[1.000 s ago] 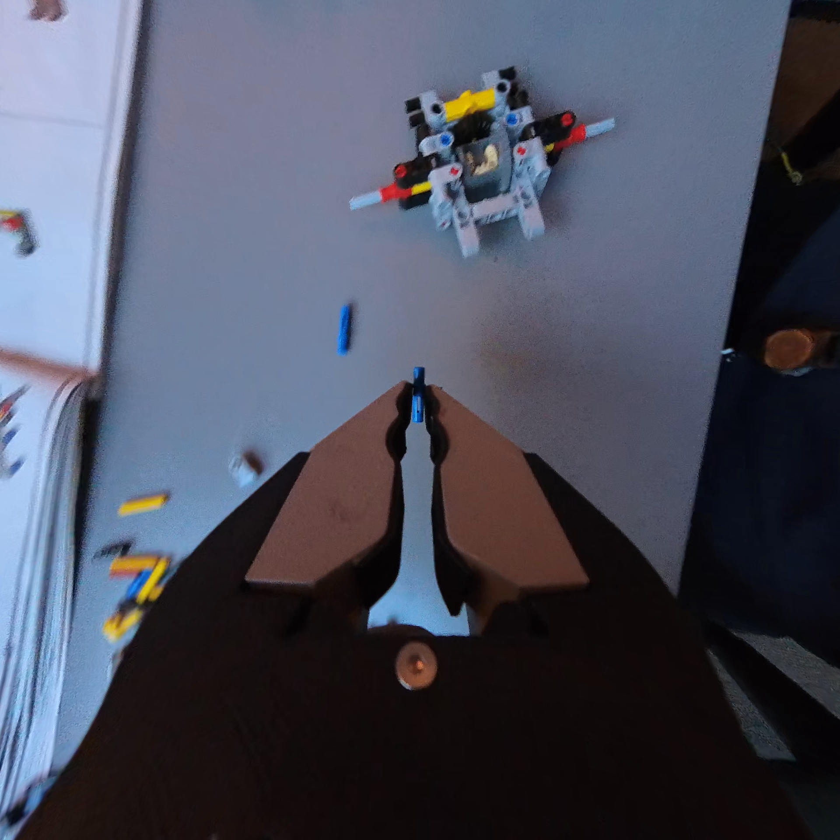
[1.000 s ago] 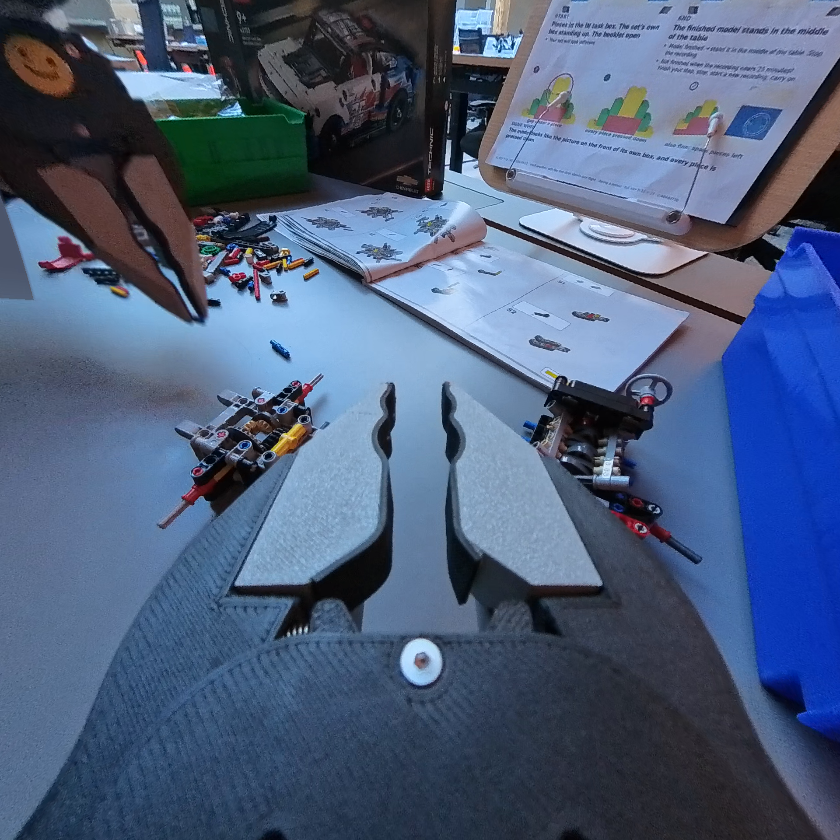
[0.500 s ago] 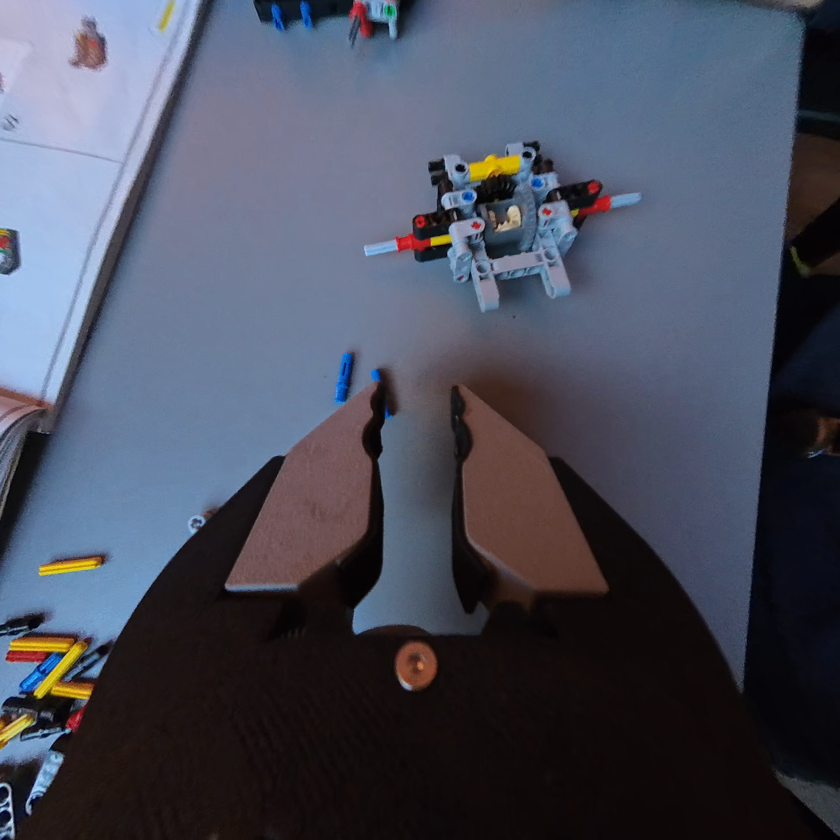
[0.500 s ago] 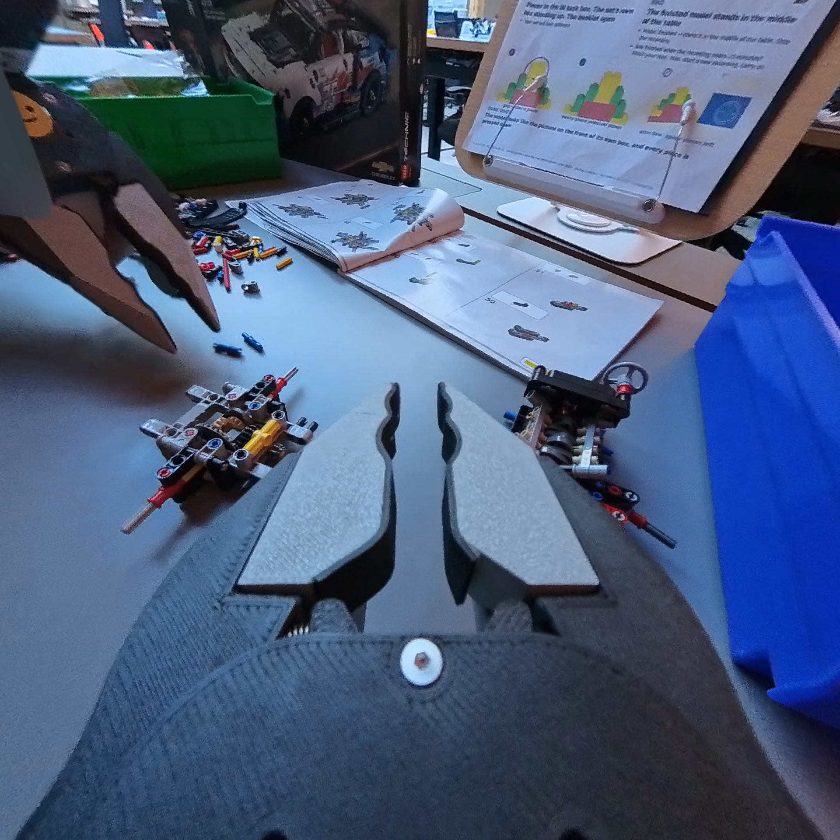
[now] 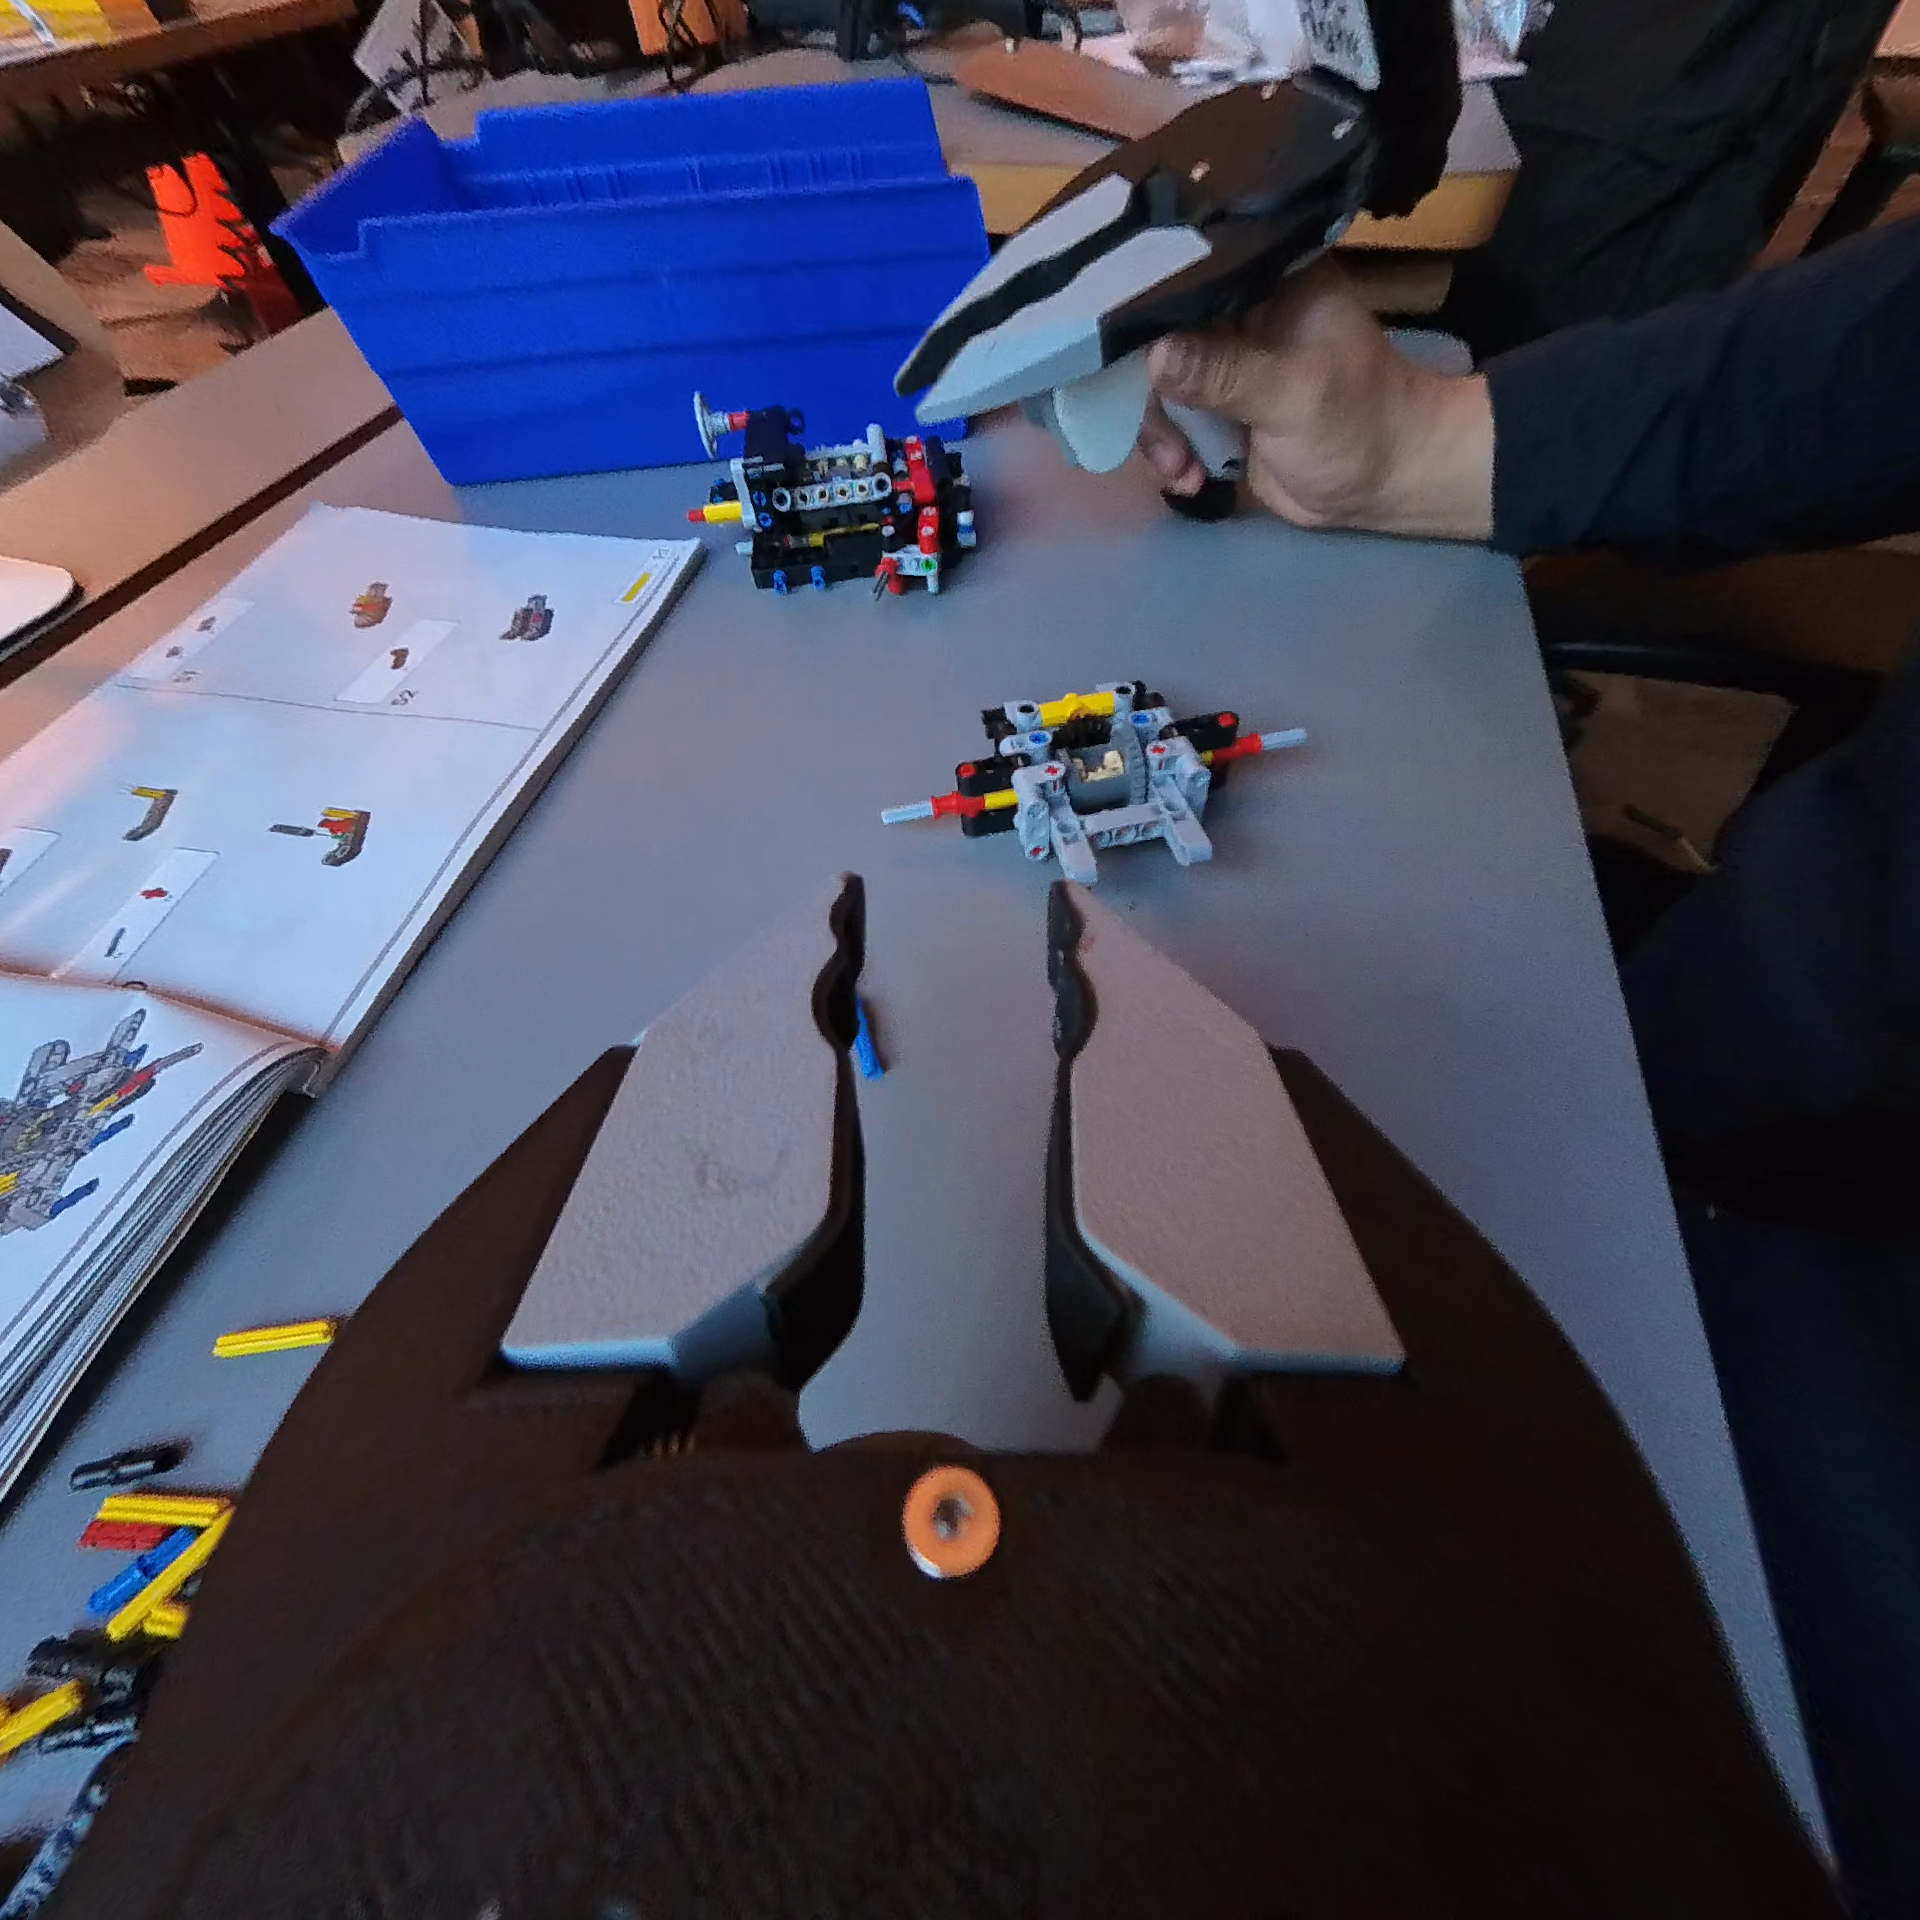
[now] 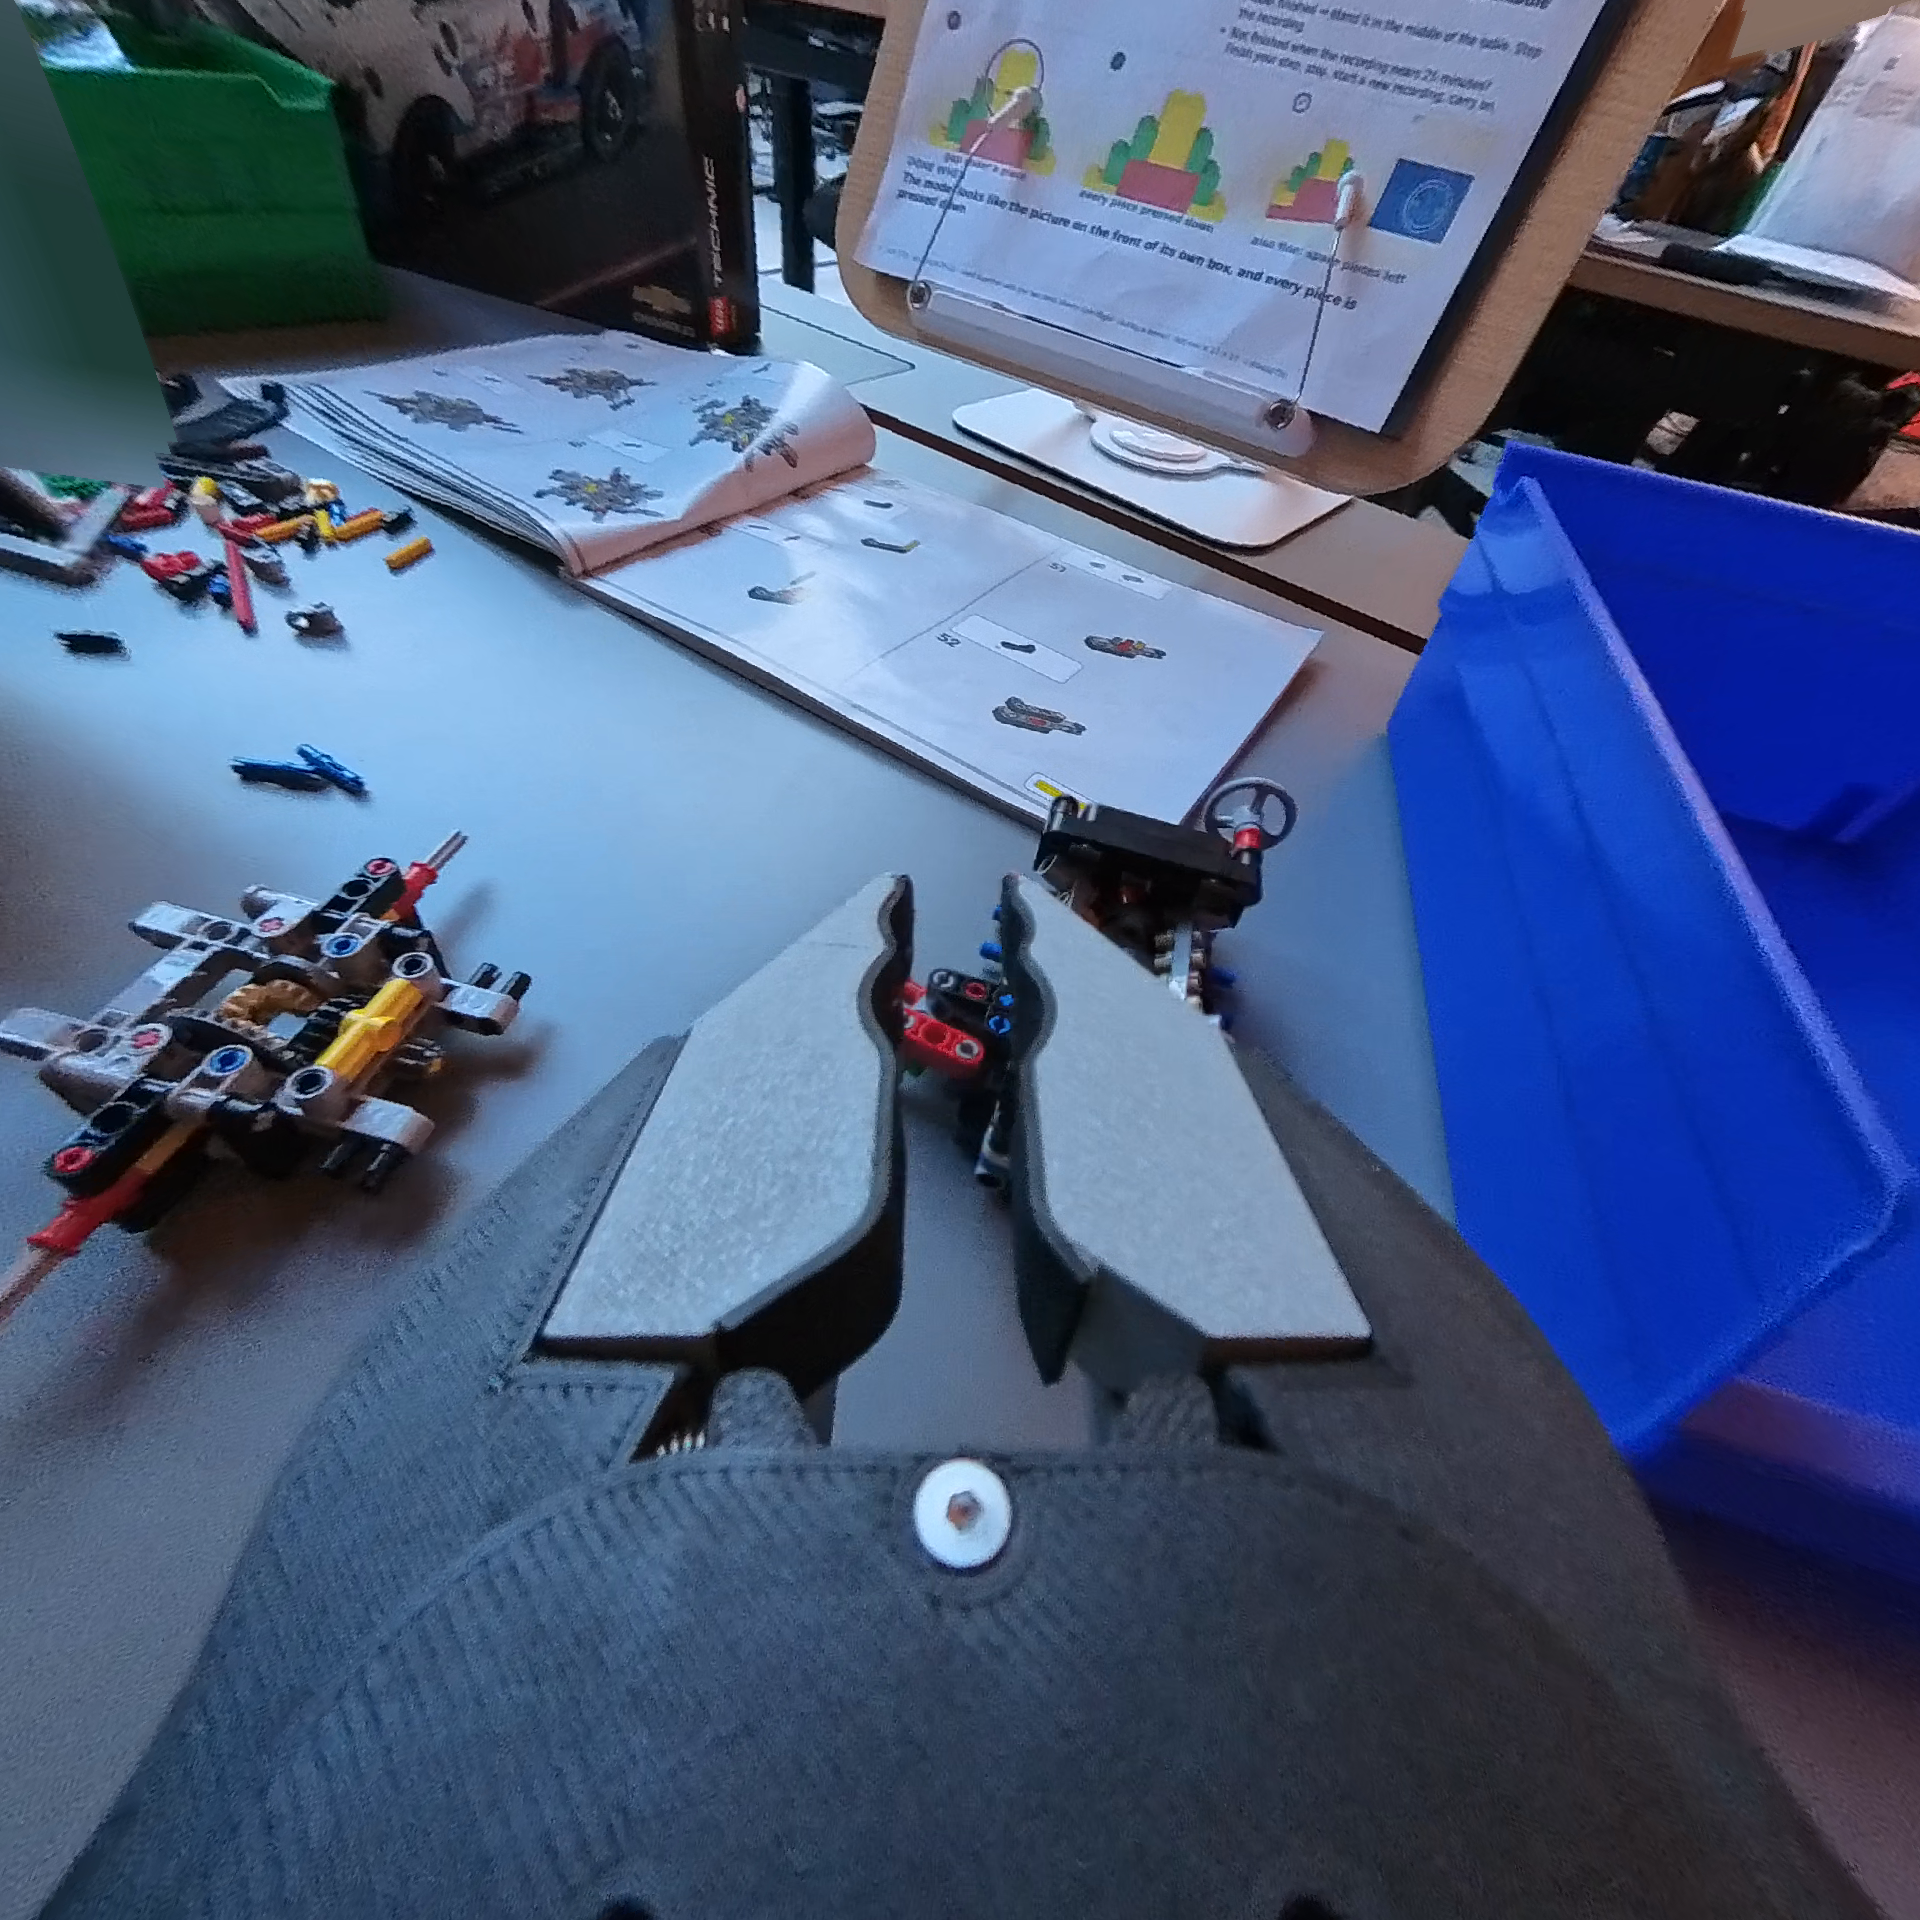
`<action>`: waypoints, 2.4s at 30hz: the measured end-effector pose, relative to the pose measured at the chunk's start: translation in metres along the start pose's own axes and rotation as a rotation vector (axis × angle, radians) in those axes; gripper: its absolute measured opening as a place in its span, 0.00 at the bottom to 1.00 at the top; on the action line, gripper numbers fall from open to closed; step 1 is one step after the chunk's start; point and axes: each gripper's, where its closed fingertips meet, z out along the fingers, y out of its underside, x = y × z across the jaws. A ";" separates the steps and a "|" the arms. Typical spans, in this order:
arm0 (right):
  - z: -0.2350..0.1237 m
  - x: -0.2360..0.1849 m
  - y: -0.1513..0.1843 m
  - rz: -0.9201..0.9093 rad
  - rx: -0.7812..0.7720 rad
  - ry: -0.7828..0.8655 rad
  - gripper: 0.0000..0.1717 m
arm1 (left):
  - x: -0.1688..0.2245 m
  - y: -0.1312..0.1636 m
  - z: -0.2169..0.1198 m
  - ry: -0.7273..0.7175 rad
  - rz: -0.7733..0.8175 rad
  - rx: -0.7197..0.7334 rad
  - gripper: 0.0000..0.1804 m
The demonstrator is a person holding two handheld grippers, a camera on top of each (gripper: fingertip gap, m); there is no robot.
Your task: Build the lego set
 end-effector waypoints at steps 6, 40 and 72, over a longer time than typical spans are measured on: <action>0.009 -0.002 0.003 -0.100 -0.045 0.043 0.08 | -0.001 0.005 -0.001 -0.006 -0.049 -0.029 0.18; 0.016 -0.001 0.004 -0.105 -0.060 0.060 0.11 | -0.007 0.010 0.008 0.089 -0.288 -0.005 0.19; 0.009 -0.027 -0.019 -0.131 0.064 -0.051 0.11 | -0.015 0.005 0.010 -0.052 -0.073 0.029 0.17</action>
